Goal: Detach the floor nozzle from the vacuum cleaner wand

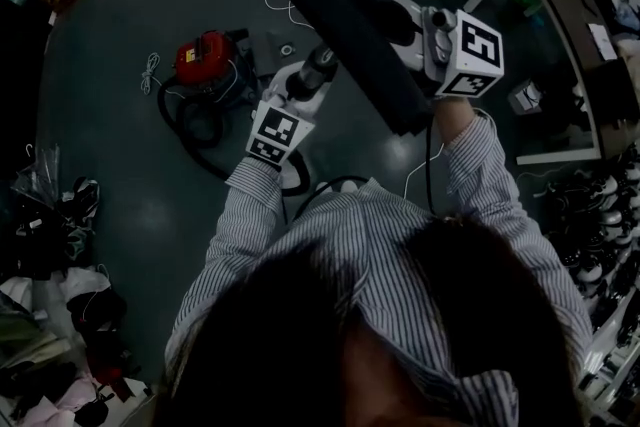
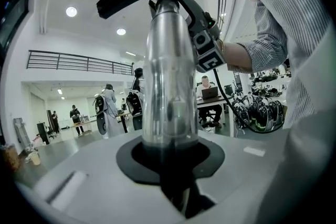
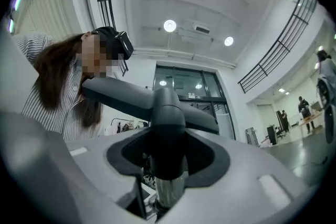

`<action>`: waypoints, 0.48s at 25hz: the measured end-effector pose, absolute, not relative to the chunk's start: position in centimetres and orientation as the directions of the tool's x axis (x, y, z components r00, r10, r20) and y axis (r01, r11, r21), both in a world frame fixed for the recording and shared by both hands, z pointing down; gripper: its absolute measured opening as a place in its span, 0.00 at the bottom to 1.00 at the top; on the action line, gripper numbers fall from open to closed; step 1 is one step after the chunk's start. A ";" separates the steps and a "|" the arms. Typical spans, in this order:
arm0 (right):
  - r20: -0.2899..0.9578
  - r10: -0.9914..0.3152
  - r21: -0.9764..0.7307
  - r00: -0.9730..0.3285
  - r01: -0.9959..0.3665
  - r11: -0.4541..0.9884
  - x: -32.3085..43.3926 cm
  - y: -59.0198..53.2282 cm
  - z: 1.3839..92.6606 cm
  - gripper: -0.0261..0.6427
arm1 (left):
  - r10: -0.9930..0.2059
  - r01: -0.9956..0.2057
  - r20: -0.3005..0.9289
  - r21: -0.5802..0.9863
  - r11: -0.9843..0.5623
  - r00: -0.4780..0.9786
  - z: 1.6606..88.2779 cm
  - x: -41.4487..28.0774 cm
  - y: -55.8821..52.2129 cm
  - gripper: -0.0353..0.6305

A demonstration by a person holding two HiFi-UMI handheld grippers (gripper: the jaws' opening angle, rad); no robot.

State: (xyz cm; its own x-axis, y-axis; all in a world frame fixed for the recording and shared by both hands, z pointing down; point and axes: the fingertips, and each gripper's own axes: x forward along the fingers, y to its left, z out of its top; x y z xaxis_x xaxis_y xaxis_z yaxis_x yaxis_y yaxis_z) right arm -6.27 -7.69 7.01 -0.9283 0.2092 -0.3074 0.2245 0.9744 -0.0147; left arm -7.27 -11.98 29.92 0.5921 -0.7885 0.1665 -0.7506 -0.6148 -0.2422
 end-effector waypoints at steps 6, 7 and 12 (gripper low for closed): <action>-0.408 0.224 0.009 -0.885 0.242 0.970 -3.8 -8.4 3.7 0.31 | -0.715 -0.683 0.200 -0.213 -0.699 0.669 31.5 -6.4 -10.1 0.19; -0.453 0.205 0.001 -0.867 0.230 0.973 -2.6 -9.2 2.5 0.31 | -0.724 -0.692 0.208 -0.211 -0.690 0.658 32.0 -6.6 -9.8 0.19; -0.443 0.098 0.028 -0.891 0.096 0.995 -1.1 -11.1 2.0 0.31 | -0.751 -0.722 0.214 -0.211 -0.659 0.624 32.1 -7.3 -9.7 0.19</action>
